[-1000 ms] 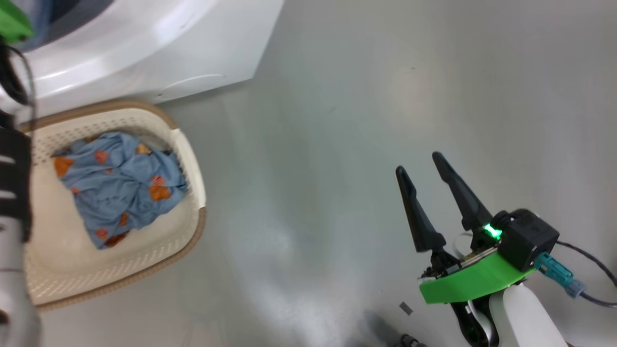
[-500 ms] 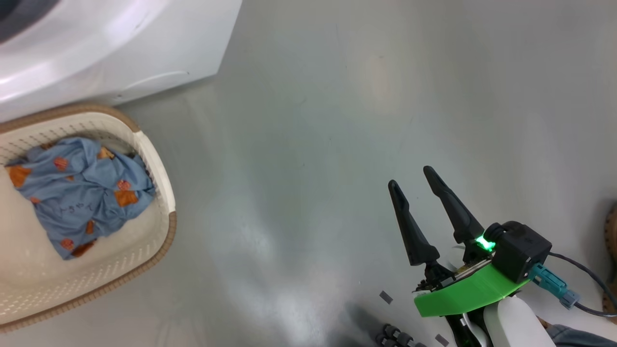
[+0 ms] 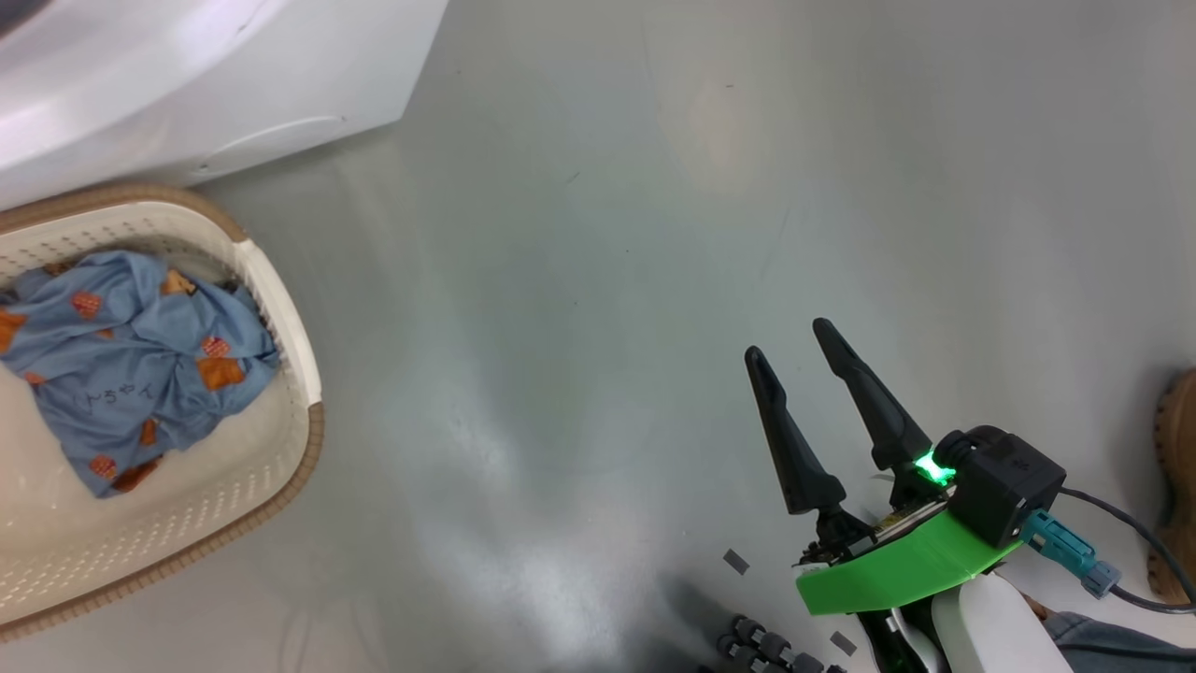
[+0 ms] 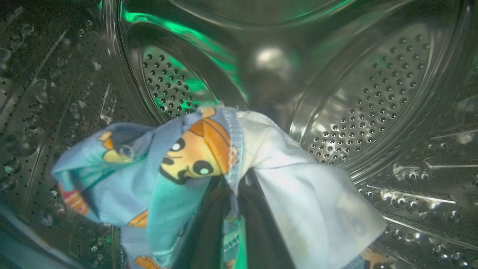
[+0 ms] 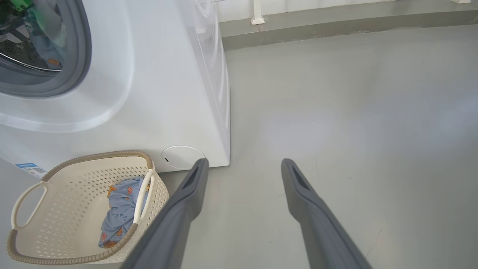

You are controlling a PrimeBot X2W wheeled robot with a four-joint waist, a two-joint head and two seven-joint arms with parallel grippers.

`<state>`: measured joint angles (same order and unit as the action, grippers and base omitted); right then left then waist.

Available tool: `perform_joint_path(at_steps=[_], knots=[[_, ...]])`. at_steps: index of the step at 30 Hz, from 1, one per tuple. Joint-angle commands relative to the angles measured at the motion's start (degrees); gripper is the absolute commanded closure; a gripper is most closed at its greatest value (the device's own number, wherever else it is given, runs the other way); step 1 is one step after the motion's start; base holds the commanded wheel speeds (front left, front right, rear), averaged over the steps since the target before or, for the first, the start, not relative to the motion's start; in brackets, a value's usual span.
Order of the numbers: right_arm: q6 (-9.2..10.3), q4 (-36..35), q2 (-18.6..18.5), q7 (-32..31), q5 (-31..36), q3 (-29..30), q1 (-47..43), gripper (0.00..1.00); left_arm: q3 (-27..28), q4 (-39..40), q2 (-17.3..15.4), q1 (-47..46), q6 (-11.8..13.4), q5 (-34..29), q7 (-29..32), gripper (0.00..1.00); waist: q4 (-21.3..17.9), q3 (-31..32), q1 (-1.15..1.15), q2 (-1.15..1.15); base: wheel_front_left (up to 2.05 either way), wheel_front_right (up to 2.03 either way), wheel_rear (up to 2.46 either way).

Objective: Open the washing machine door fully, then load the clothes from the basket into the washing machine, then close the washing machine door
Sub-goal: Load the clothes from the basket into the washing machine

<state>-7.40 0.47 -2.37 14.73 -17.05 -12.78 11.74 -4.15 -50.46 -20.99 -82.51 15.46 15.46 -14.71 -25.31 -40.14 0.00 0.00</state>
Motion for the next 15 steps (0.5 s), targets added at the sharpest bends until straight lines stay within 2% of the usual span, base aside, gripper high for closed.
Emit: perform_joint_path(at_steps=[1,15], knots=[[-0.09,-1.20,-0.51,0.27,-0.82,-1.60,-0.72,0.00,0.58,2.79,-2.63,-0.74,0.38,-1.00,-0.27,1.00,-0.34,-0.08,0.00,0.00,0.00,0.00,0.00],[-0.09,-1.19,-0.51,0.27,-1.35,-1.63,-1.86,0.00,-3.04,-9.15,-2.89,-2.89,-2.09,-2.66,1.70,1.00,-0.79,0.19,0.00,0.00,0.00,0.00,0.00]])
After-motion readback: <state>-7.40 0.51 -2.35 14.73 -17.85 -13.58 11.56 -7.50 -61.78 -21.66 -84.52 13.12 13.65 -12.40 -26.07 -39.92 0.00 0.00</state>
